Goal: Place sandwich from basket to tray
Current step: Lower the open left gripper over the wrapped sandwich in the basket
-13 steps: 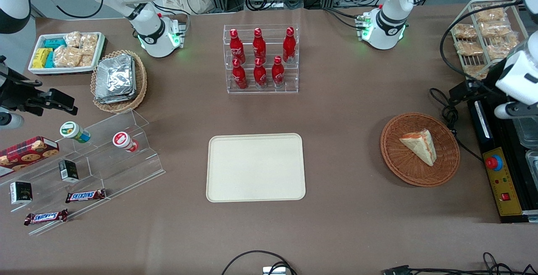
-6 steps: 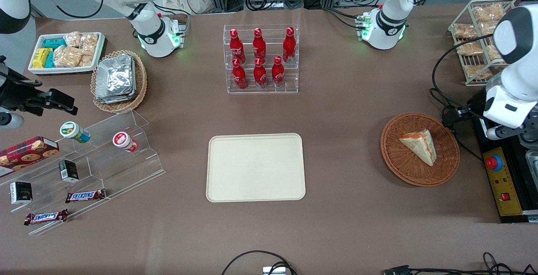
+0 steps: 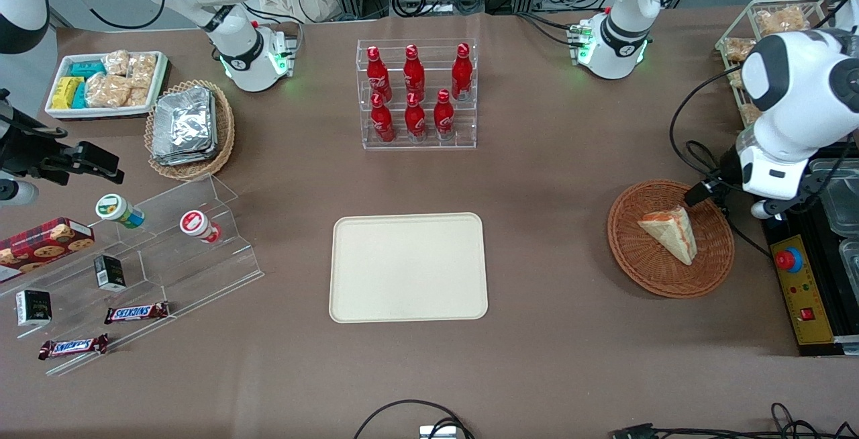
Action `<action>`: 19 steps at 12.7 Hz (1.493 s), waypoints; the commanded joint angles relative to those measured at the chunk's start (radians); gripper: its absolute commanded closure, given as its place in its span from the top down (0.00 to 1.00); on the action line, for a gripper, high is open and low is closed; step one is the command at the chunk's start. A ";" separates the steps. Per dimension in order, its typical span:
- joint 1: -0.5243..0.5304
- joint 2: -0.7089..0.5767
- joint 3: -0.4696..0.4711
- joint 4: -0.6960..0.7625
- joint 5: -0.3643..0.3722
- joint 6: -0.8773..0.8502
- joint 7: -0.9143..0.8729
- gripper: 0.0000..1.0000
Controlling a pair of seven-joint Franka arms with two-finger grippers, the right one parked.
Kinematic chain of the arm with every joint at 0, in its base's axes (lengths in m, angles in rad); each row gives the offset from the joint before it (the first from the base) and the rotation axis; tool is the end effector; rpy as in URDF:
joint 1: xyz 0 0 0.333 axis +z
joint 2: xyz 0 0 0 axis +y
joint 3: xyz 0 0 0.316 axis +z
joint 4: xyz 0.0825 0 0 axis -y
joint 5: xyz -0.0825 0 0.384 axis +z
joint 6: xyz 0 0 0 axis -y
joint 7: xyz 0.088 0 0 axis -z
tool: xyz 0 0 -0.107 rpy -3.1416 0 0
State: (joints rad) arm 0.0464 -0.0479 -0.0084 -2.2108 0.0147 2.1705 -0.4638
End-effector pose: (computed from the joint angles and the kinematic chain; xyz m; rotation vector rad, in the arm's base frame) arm 0.5204 0.0203 0.4004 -3.0360 -0.7648 -0.0158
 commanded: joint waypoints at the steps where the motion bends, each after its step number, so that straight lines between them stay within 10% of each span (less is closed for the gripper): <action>1: 0.001 -0.009 -0.001 -0.049 0.007 0.057 -0.032 1.00; 19: -0.014 0.212 0.053 -0.119 0.007 0.409 -0.234 1.00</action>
State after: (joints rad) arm 0.0377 0.1379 0.0453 -2.3212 0.0144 2.5326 -0.6605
